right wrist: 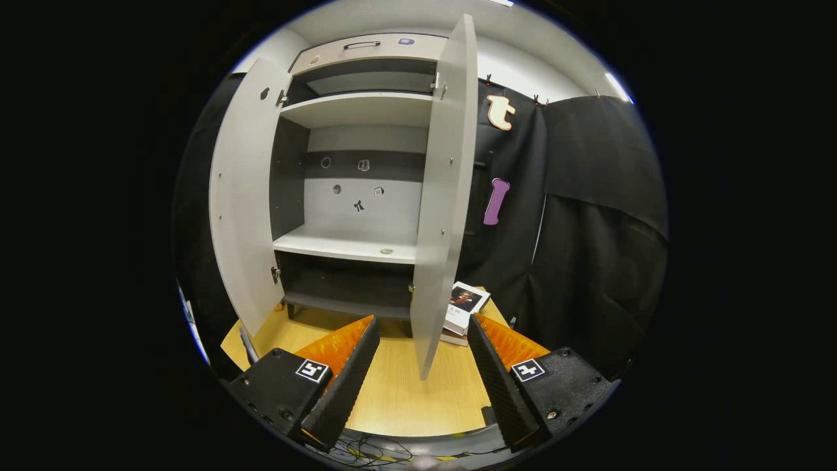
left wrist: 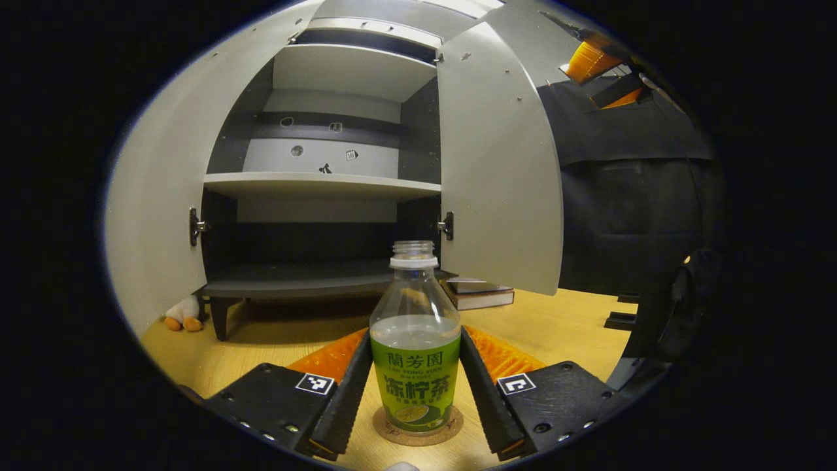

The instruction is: Grasp the bottle in the cabinet with the left hand and place it on the coaster, then close the right door with the right hand and the left door with the left hand.

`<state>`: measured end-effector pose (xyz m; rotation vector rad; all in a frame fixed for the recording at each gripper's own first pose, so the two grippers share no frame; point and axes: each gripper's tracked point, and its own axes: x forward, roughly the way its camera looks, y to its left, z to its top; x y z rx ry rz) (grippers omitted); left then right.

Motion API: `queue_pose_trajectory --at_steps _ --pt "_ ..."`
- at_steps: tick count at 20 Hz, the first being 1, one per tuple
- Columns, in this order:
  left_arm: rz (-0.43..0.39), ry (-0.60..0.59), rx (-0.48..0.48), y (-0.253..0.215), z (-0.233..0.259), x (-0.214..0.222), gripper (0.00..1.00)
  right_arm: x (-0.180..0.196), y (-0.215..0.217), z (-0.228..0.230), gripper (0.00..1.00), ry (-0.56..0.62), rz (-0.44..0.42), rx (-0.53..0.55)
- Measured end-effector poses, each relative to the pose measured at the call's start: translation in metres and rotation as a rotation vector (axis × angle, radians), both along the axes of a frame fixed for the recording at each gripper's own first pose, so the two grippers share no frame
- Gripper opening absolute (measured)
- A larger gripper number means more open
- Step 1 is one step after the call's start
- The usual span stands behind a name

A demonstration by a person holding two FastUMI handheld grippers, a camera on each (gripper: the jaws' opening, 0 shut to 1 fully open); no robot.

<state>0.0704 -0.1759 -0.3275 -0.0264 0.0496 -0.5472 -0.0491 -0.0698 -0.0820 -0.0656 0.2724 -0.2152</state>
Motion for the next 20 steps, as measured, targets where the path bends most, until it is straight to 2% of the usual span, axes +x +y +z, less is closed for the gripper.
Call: queue_pose_trajectory --at_steps 3,4,5,8,13,16,20 --pt "-0.001 0.015 0.022 0.001 -0.006 -0.001 0.77 -0.005 0.002 -0.002 0.84 0.011 -0.003 -0.002" --pt "0.005 0.005 0.031 0.004 -0.003 -0.004 0.86 -0.006 0.002 -0.001 0.84 0.008 -0.006 -0.003" --pt "0.010 -0.001 0.035 0.006 0.003 -0.005 0.90 -0.007 0.002 0.000 0.84 0.005 -0.010 -0.002" --pt "0.048 -0.006 0.029 0.017 0.029 -0.008 0.98 -0.009 0.005 0.007 0.84 -0.019 -0.014 0.004" --pt "0.127 -0.028 -0.011 0.042 0.110 -0.019 0.97 -0.005 0.013 0.025 0.84 -0.088 -0.003 0.021" --pt "0.126 -0.058 -0.047 0.053 0.173 -0.030 0.97 -0.001 0.019 0.043 0.84 -0.144 0.010 0.025" --pt "0.179 -0.099 -0.059 0.090 0.249 -0.038 0.97 0.003 0.017 0.069 0.84 -0.207 0.021 0.006"
